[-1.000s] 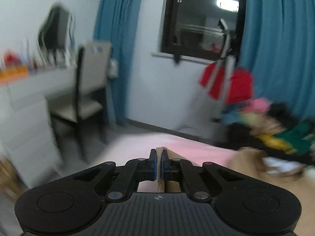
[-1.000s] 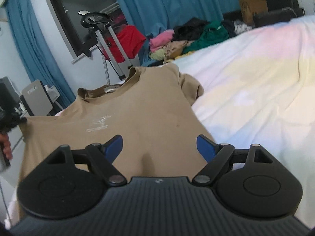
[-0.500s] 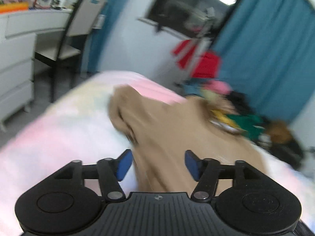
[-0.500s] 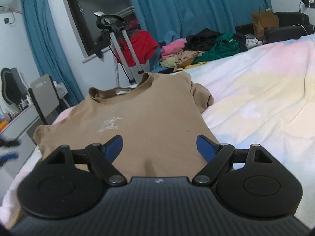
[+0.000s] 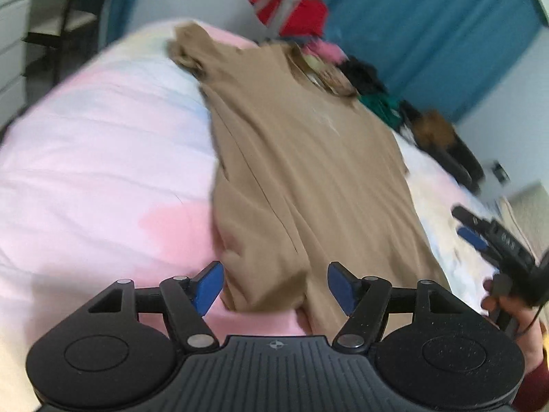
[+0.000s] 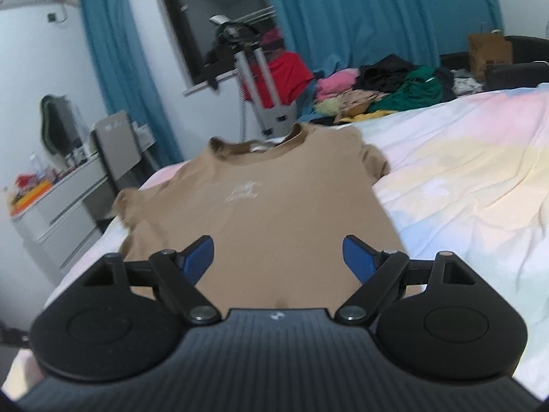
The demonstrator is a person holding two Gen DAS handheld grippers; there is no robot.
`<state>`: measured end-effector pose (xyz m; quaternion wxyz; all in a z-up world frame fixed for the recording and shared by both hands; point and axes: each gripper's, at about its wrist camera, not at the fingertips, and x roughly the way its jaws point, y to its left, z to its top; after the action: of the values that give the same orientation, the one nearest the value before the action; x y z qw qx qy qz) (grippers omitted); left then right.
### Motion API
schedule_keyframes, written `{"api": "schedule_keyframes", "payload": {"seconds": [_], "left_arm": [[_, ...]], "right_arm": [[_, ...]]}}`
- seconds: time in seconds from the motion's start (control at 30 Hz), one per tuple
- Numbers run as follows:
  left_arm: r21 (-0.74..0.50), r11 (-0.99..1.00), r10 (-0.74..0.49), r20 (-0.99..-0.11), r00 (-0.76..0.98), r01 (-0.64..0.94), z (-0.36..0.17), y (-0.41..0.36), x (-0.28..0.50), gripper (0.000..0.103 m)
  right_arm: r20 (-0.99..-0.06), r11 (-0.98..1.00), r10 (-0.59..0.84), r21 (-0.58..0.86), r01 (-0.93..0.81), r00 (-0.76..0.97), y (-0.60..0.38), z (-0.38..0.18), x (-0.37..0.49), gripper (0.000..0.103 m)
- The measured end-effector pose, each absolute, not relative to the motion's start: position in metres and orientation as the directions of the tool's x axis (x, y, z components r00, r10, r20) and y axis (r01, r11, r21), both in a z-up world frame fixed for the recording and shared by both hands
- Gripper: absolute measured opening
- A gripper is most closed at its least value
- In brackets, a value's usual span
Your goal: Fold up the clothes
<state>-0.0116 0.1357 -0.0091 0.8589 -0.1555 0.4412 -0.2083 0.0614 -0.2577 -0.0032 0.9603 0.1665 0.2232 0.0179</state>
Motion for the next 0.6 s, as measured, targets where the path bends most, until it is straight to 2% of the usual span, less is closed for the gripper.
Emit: {"api": "schedule_keyframes", "payload": {"seconds": [0.27,0.57,0.6], "left_arm": [[-0.299,0.903,-0.424,-0.732,0.534,0.307,-0.022,0.126,-0.013,0.067],[-0.309,0.878,-0.472,-0.689,0.550,0.365,-0.040,0.125,0.014,0.060],[-0.301,0.876,-0.473,-0.687,0.551,0.377,-0.041,0.122,0.016,0.056]], "right_arm": [[-0.441,0.951,0.173,0.307,-0.033,0.881,-0.225,-0.005,0.037,0.084],[-0.461,0.958,0.176,0.283,-0.044,0.870,-0.211,-0.010,0.045,0.084],[-0.466,0.957,0.178,0.286,-0.043,0.866,-0.211,-0.012,0.047,0.084]]}}
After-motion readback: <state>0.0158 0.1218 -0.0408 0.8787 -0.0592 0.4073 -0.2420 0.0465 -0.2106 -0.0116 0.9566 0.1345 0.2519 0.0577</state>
